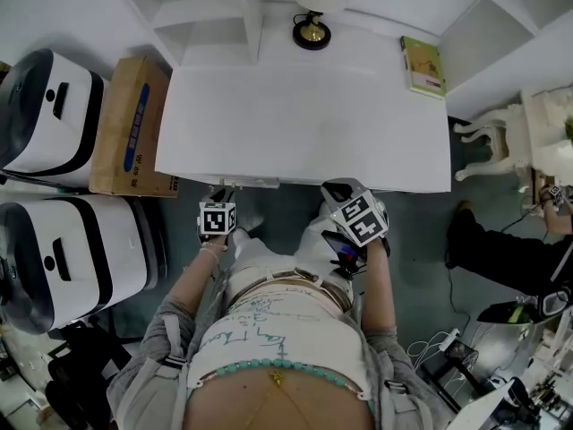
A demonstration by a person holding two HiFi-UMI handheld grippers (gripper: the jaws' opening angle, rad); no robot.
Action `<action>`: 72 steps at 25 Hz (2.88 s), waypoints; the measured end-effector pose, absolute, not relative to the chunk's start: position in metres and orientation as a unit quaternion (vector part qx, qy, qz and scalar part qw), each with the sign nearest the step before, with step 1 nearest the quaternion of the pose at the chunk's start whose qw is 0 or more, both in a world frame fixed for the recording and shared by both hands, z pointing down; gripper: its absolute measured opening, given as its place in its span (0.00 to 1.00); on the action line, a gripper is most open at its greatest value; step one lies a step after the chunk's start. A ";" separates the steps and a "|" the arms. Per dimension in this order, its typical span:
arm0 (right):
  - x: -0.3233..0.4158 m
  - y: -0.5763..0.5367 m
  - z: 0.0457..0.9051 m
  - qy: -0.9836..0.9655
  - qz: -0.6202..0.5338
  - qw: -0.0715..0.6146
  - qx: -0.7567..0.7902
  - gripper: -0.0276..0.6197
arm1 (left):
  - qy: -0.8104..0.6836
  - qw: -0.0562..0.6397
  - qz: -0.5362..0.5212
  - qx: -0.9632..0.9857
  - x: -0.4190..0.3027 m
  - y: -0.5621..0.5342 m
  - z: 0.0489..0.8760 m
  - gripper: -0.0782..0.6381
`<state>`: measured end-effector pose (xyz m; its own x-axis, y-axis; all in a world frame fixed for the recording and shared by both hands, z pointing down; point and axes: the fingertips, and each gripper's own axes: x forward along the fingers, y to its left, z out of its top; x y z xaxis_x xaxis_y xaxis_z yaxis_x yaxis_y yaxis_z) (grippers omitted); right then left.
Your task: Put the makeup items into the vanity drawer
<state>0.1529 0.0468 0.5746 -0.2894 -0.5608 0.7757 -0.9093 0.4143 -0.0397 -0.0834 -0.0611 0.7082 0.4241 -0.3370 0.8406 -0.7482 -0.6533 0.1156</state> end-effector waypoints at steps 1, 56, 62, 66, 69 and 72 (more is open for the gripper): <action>0.154 0.047 0.574 -0.763 0.247 0.350 0.484 0.09 | -0.331 0.242 0.416 0.812 -0.078 -0.060 0.705 0.26; 0.167 0.036 0.514 -0.774 0.184 0.370 0.481 0.09 | -0.146 0.183 0.218 0.948 0.122 -0.020 0.511 0.12; 0.160 0.029 0.491 -0.786 0.181 0.328 0.492 0.09 | -0.139 0.182 0.197 0.953 0.127 -0.017 0.491 0.12; 0.160 0.024 0.473 -0.794 0.181 0.277 0.510 0.09 | -0.128 0.179 0.185 0.958 0.133 -0.014 0.477 0.12; 0.162 0.020 0.462 -0.792 0.172 0.259 0.525 0.09 | -0.121 0.171 0.173 0.962 0.137 -0.011 0.462 0.12; 0.162 0.018 0.451 -0.794 0.166 0.245 0.531 0.09 | -0.114 0.167 0.159 0.966 0.141 -0.010 0.448 0.12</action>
<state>0.1616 0.0181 0.4512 -0.3166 -0.7618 0.5652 -0.9241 0.3821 -0.0027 0.1405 -0.0097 0.4478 0.9233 -0.1675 0.3457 -0.2737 -0.9182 0.2862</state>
